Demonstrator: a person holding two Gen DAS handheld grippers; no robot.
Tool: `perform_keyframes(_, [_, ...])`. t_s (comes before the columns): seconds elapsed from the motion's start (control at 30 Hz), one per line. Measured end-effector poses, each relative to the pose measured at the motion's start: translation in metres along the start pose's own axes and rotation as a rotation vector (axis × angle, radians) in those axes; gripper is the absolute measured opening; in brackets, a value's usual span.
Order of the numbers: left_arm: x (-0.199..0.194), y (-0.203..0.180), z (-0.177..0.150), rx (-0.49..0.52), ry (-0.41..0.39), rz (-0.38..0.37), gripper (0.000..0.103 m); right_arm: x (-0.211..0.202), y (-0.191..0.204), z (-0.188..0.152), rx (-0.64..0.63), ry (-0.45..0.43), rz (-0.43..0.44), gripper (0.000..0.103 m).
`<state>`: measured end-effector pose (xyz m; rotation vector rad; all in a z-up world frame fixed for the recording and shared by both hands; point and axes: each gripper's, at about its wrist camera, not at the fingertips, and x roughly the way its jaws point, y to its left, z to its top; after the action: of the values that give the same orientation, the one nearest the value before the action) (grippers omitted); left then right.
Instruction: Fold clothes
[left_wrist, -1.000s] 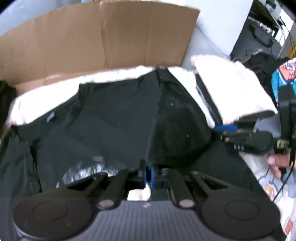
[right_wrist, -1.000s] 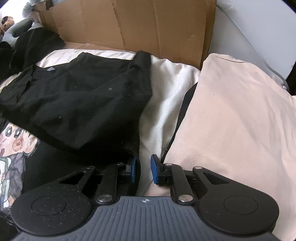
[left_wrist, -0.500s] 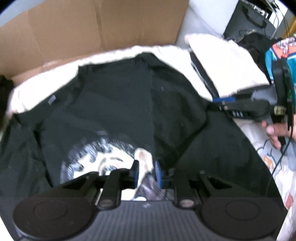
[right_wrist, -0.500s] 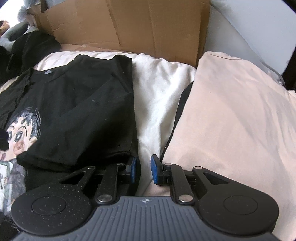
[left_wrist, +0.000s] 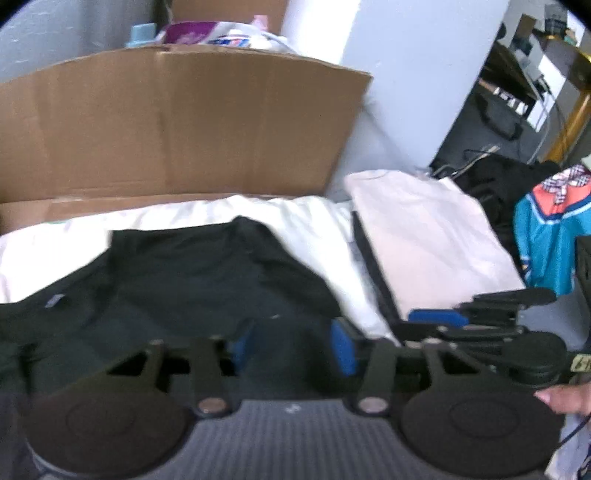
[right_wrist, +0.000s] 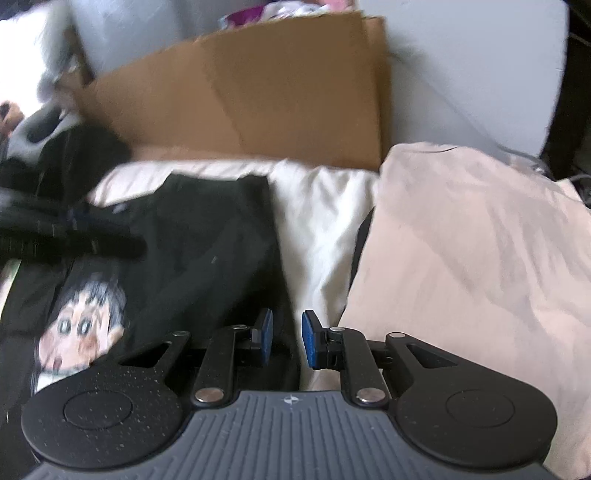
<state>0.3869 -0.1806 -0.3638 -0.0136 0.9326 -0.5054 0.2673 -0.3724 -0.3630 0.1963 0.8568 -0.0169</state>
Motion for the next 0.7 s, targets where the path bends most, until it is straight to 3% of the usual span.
perform_keyframes(0.27, [0.044, -0.017, -0.017, 0.036, -0.046, -0.089, 0.054, 0.006, -0.012, 0.001, 0.093, -0.047, -0.079, 0.023])
perform_keyframes(0.4, [0.059, -0.019, -0.026, 0.004, -0.045, -0.086, 0.051, 0.001, -0.014, 0.000, 0.112, -0.067, -0.106, 0.024])
perform_keyframes(0.43, [0.061, -0.020, -0.030, 0.003, -0.043, -0.081, 0.048, -0.001, -0.015, -0.001, 0.127, -0.066, -0.111, 0.024])
perform_keyframes(0.5, [0.062, -0.020, -0.036, 0.011, -0.047, -0.068, 0.028, -0.004, -0.014, -0.002, 0.118, -0.053, -0.095, 0.024])
perform_keyframes(0.53, [0.061, -0.018, -0.037, 0.004, -0.050, -0.065, 0.009, -0.006, -0.012, -0.003, 0.103, -0.055, -0.092, 0.024])
perform_keyframes(0.57, [0.058, -0.015, -0.037, -0.013, -0.055, -0.062, 0.003, -0.010, -0.010, -0.004, 0.088, -0.059, -0.090, 0.024])
perform_keyframes(0.7, [0.042, 0.000, -0.037, -0.064, -0.098, -0.029, 0.001, -0.017, -0.006, -0.008, 0.067, -0.047, -0.059, 0.024])
